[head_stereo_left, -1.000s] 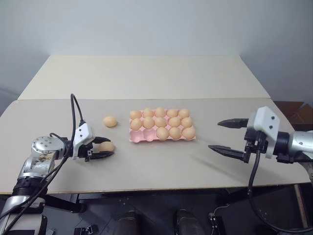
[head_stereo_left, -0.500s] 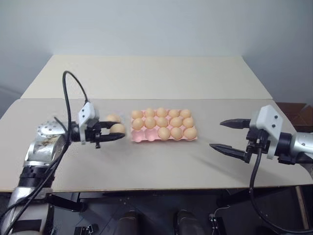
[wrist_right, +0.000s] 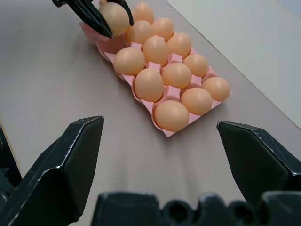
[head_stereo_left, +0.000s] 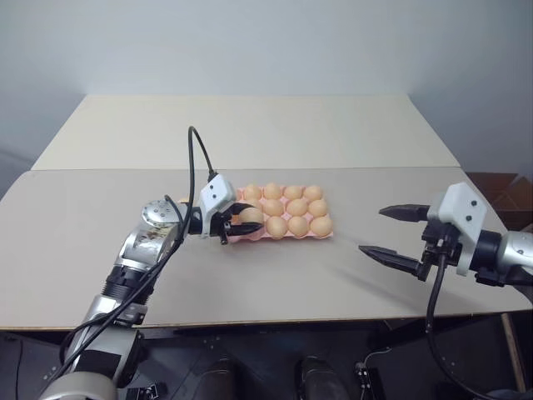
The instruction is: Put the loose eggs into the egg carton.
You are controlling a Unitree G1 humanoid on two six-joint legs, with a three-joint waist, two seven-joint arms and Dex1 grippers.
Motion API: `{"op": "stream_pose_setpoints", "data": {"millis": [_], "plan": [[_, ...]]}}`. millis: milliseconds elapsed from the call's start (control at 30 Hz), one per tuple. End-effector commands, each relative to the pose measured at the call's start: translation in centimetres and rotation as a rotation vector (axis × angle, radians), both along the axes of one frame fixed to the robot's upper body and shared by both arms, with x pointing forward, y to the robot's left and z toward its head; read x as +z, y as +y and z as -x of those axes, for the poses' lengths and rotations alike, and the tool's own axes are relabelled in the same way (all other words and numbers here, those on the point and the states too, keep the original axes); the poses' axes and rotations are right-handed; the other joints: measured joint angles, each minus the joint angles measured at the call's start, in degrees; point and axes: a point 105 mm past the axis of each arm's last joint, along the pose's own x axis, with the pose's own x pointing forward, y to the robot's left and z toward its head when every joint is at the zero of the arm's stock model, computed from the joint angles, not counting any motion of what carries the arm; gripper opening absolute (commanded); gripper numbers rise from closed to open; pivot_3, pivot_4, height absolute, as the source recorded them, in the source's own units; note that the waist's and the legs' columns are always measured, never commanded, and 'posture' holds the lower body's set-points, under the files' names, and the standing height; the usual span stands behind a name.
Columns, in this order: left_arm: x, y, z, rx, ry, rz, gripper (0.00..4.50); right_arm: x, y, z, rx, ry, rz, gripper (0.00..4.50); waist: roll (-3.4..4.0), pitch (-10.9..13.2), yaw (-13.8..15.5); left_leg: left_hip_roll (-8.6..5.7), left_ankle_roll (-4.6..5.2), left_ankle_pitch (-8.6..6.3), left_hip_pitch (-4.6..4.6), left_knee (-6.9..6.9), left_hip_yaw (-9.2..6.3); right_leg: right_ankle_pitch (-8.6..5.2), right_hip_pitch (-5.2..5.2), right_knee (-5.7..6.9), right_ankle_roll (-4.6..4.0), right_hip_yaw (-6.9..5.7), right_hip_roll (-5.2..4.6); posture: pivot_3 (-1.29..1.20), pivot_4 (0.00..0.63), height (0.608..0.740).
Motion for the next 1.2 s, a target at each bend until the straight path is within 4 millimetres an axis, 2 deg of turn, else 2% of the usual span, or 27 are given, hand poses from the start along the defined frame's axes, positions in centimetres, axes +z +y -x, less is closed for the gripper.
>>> {"op": "stream_pose_setpoints", "data": {"millis": [33,100,200,333,367,533,600,667,800,900,1100,1167,1200], "plan": [[2.8,0.1,-0.1,-0.005,-0.075,0.042,3.76,1.2,0.0,0.4,-0.003,-0.046,0.003,4.50,0.00,0.00,0.00,-0.01,0.00,0.00,-0.01,0.00,0.00,0.00,0.00,-0.01,0.00,0.00,-0.01,0.00,0.150,0.740],[3.5,0.8,0.0,0.011,-0.093,0.051,4.44,1.2,0.0,0.3,-0.005,-0.047,-0.002,4.50,0.00,0.00,-0.03,-0.01,0.00,0.00,-0.01,0.00,-0.01,0.00,-0.01,-0.01,0.01,0.01,-0.01,0.00,0.150,0.740],[5.6,2.1,1.0,0.006,-0.107,0.109,4.47,1.2,0.0,0.3,-0.002,-0.046,-0.007,4.50,0.00,0.00,-0.15,0.00,0.00,0.00,-0.03,-0.01,-0.02,0.00,-0.04,0.00,0.01,0.00,0.00,0.00,0.150,0.740],[7.7,5.4,3.1,0.008,-0.127,0.137,4.47,1.2,0.1,0.1,0.008,-0.042,-0.007,4.50,0.01,0.00,-0.68,0.02,0.00,0.00,0.01,-0.03,-0.04,0.00,-0.03,0.00,0.01,0.02,-0.01,0.00,0.150,0.740],[8.1,6.8,4.0,0.016,-0.134,0.126,4.47,1.1,0.1,0.0,0.013,-0.039,-0.009,4.50,0.01,0.00,-0.84,0.02,0.00,0.00,0.03,-0.04,-0.03,0.00,-0.03,0.01,0.01,0.03,-0.01,0.00,0.150,0.740],[8.3,13.5,8.0,0.105,-0.102,0.077,4.47,0.7,0.2,-0.4,0.034,-0.028,-0.012,4.50,0.01,-0.01,-1.63,0.10,0.00,0.00,0.11,-0.11,0.03,-0.01,-0.07,0.01,-0.01,0.08,0.01,0.00,0.150,0.740],[7.9,15.5,9.3,0.169,-0.078,0.069,4.47,0.6,0.2,-0.6,0.043,-0.024,-0.014,4.50,0.02,-0.01,-1.36,0.09,0.00,0.00,0.13,-0.10,0.04,-0.02,-0.05,0.01,-0.01,0.06,-0.02,0.00,0.150,0.740],[7.2,16.7,10.7,0.208,-0.050,0.062,4.47,0.5,0.0,-0.8,0.046,-0.021,-0.015,4.50,0.01,0.00,-1.14,0.09,-0.01,0.00,0.17,-0.10,0.05,-0.02,0.00,0.00,-0.01,0.05,-0.05,0.00,0.150,0.740],[5.5,17.5,13.3,0.254,0.010,0.052,4.47,-0.2,-0.1,-0.9,0.048,-0.001,-0.020,4.50,-0.02,-0.02,-0.48,0.10,-0.01,0.00,0.12,-0.10,0.07,-0.03,-0.01,-0.04,-0.02,0.00,-0.11,0.00,0.150,0.740],[4.6,17.5,13.9,0.297,0.019,0.053,4.47,-0.6,-0.2,-0.9,0.046,0.008,-0.024,4.50,-0.02,-0.02,-0.13,0.08,-0.01,0.00,0.13,-0.10,0.10,-0.03,0.00,-0.04,-0.03,0.00,-0.11,0.00,0.150,0.740],[4.5,17.0,13.5,0.310,0.005,0.076,4.47,0.0,-0.3,-1.2,0.042,-0.002,-0.028,4.50,-0.02,-0.03,-0.02,0.09,-0.01,0.01,0.21,-0.10,0.11,-0.02,0.05,-0.01,-0.06,0.03,-0.07,0.00,0.150,0.740],[4.7,17.1,12.9,0.328,-0.005,0.085,4.47,0.1,-0.3,-1.2,0.044,-0.006,-0.029,4.50,-0.02,-0.03,-0.05,0.09,-0.01,0.01,0.21,-0.10,0.13,-0.02,0.03,-0.02,-0.06,0.04,-0.06,0.00,0.150,0.740],[4.8,17.3,11.8,0.360,-0.013,0.092,4.47,0.2,-0.2,-1.2,0.043,-0.010,-0.030,4.50,-0.02,-0.03,0.00,0.09,-0.01,0.01,0.19,-0.10,0.13,-0.03,0.02,-0.02,-0.07,0.03,-0.05,0.00,0.150,0.740]]}}
